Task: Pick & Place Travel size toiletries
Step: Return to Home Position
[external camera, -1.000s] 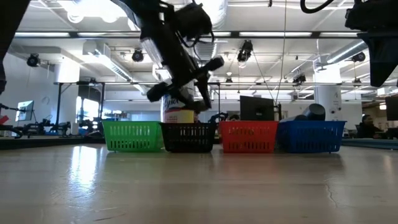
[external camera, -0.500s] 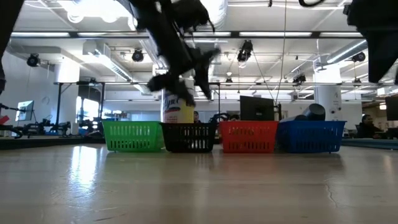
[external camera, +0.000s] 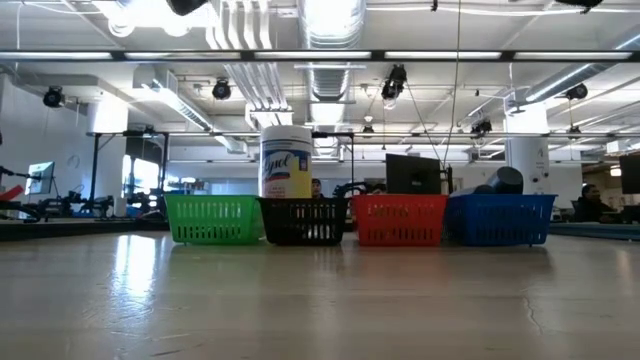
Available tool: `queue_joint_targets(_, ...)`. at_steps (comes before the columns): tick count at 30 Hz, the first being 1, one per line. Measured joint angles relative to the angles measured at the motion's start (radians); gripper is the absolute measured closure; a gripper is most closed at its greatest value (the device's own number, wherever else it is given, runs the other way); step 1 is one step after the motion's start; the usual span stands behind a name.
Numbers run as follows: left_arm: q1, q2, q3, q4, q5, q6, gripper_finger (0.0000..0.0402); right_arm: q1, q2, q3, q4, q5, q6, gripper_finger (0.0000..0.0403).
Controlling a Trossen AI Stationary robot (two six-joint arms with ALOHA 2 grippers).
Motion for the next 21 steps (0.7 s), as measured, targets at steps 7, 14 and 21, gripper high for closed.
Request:
queue_joint_targets(7,-0.033,-0.319,-0.287,0.160,0.025,0.066,0.0184,0.001,-0.130,-0.111,0.448,0.012,-0.318,0.0136)
queue_joint_targets(14,-0.034,-0.673,-0.814,0.687,0.109,0.022,0.0184,-0.050,-0.148,-0.547,1.282,-0.112,-0.540,0.0159)
queue_joint_targets(21,0.001,-1.038,-0.966,0.585,0.111,0.045,0.0184,-0.212,-0.259,-0.885,1.722,-0.385,-0.652,0.0175)
